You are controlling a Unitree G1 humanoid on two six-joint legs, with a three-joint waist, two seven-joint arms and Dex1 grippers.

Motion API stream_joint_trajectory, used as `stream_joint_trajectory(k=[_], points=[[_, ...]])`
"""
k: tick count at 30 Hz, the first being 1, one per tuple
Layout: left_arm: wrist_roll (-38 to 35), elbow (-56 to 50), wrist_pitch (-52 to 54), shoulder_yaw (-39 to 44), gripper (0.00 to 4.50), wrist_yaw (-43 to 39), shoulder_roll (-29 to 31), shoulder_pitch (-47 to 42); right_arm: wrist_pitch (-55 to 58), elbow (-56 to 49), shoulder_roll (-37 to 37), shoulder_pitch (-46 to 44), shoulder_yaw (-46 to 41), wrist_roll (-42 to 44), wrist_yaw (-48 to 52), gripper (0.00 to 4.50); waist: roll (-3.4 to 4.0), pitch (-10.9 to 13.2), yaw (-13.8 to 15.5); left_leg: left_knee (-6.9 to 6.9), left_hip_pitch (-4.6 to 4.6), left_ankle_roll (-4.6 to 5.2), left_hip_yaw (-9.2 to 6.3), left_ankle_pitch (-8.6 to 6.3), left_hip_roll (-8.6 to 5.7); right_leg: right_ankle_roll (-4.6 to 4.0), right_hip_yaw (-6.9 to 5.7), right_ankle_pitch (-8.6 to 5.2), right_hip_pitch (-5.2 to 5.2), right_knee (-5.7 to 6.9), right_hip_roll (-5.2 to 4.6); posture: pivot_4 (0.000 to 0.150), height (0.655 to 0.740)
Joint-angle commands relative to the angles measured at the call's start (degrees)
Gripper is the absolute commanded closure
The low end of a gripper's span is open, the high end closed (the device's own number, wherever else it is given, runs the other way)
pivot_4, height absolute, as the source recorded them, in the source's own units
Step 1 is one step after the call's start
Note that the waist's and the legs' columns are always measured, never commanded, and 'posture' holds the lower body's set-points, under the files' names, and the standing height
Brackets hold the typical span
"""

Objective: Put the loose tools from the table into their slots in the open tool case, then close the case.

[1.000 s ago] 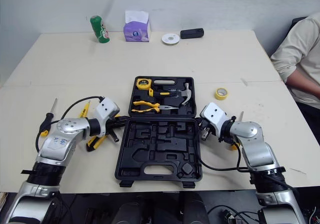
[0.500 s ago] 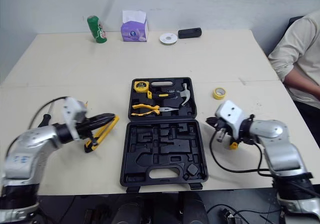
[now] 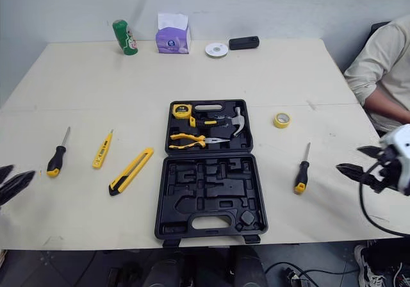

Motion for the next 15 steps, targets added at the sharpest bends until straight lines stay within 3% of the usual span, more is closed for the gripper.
stream_joint_trajectory(k=[1,6,10,15], points=[[3.4,6.6,-6.4,2.8,0.06,-0.7,1.5,3.8,-3.4,4.9,-2.5,-0.6,-2.1,-0.8,0.3,0.00,0.00,0.0,-0.2,0.00,0.00,0.00,0.01,-0.06,0.02,-0.01,0.00,0.00,-0.01,-0.01,0.00,0.150,0.7316],[6.4,13.1,-12.8,3.7,0.06,-2.5,4.5,8.9,-6.9,9.2,-5.4,-2.1,-0.1,-2.0,0.8,0.00,-0.01,0.0,-0.3,0.00,-0.06,-0.32,0.02,-0.32,0.05,-0.02,0.03,-0.01,-0.11,-0.01,-0.03,0.150,0.7316],[10.1,21.1,-18.6,2.3,0.06,0.7,7.0,8.8,-9.6,12.5,-4.8,-5.3,2.9,-3.4,-0.8,0.00,0.00,0.0,-0.6,-0.01,-0.05,-0.38,0.02,-0.36,0.08,-0.06,0.04,-0.03,-0.18,0.01,-0.04,0.150,0.7316],[9.5,18.7,-18.5,0.9,0.06,0.8,6.4,8.8,-9.3,11.2,-4.0,-5.6,4.5,-2.8,-1.2,0.00,0.01,0.0,-0.6,-0.07,-0.11,-0.51,0.03,-0.35,0.09,-0.08,0.03,-0.04,-0.24,0.00,-0.05,0.150,0.7316]])
